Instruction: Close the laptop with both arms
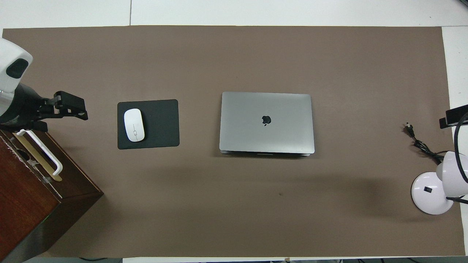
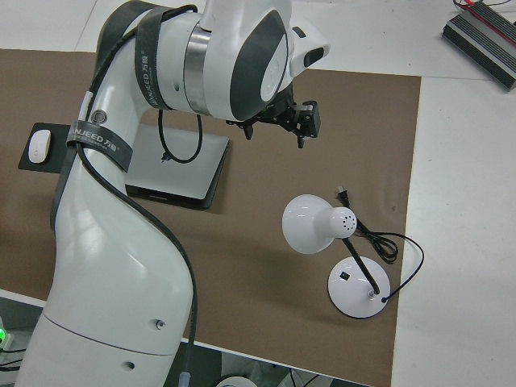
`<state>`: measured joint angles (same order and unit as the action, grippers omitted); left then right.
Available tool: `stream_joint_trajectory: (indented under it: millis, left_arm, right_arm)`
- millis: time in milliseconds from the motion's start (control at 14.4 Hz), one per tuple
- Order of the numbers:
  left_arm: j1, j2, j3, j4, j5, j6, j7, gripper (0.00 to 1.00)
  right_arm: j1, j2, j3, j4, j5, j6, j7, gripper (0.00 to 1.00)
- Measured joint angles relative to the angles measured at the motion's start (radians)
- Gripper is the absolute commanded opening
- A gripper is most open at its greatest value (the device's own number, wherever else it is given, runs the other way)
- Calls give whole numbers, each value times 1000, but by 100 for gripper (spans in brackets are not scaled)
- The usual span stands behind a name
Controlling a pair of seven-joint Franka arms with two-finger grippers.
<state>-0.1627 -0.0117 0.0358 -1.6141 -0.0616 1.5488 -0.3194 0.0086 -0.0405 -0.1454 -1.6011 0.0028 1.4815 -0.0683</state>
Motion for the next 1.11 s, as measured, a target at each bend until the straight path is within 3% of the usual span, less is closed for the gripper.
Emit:
stream_joint_trajectory:
  millis: [487,1114]
  left_arm:
    - [61,18,-62,-23,0,22,10,100]
    - [63,16,-66,-25,0,25,13,100]
  right_arm:
    - [1,0,13,0,0,0,0,100]
    - [1,0,18,0,0,16,4,100]
